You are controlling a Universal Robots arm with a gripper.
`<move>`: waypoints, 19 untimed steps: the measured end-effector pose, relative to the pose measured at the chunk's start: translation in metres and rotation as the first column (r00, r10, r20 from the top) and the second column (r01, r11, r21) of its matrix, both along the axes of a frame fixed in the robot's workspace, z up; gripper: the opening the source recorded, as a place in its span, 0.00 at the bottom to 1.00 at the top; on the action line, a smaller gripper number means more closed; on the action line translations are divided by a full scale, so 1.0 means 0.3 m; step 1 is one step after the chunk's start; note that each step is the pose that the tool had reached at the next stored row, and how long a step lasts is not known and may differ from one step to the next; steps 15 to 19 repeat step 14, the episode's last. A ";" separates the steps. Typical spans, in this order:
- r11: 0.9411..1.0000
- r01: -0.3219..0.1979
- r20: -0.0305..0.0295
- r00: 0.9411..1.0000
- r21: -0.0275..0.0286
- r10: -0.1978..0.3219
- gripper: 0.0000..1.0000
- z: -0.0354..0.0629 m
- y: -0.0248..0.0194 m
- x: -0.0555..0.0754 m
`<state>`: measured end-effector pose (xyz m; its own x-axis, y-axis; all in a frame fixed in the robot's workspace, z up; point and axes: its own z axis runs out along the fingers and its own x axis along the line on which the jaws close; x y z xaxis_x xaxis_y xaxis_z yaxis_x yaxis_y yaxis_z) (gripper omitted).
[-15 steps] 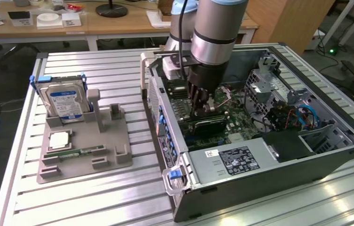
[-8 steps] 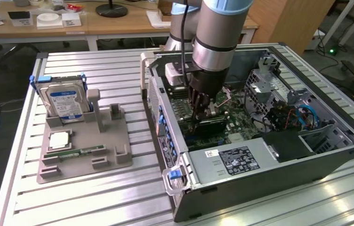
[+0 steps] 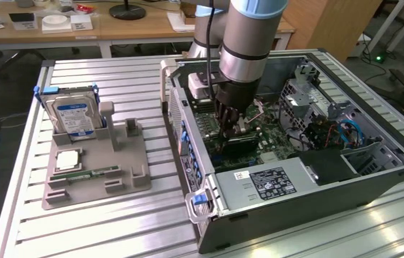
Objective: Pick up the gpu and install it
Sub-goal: 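Press down on the gpu until it lock into place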
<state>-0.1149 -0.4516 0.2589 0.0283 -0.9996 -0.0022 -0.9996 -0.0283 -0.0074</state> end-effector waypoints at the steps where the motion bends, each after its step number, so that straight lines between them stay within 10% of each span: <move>1: 1.000 0.000 0.001 1.000 0.001 0.000 0.10 0.004 0.000 0.000; 19: 1.000 0.000 0.001 1.000 0.001 0.000 0.10 0.028 0.003 0.000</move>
